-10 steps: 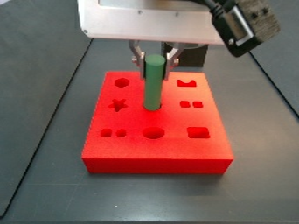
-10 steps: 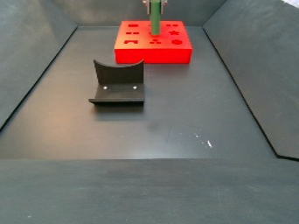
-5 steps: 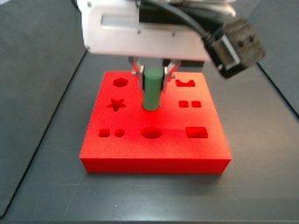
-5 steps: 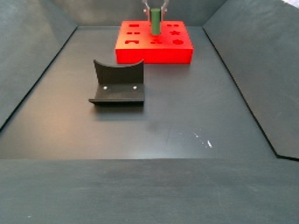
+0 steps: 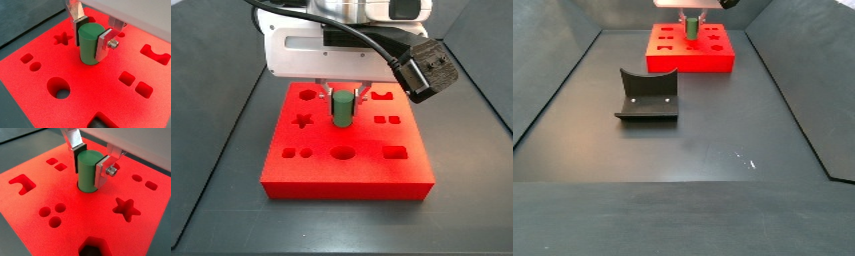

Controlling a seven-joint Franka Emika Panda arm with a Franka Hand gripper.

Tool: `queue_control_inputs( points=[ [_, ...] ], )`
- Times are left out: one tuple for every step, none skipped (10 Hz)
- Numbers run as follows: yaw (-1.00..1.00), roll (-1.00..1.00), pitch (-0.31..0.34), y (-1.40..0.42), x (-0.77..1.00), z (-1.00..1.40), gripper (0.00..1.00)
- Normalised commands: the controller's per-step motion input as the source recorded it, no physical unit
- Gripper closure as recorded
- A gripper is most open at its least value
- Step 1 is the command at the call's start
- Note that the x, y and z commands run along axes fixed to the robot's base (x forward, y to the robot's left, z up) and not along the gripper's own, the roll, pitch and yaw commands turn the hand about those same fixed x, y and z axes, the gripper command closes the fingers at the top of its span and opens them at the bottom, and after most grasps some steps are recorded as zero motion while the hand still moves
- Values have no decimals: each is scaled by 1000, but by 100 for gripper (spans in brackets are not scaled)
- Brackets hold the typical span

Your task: Insert the round object.

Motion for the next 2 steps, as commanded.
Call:
queue_control_inputs(
  points=[
    [54,20,-11,-11,-9,-126,100],
    [0,0,0,0,0,0,100]
  ],
)
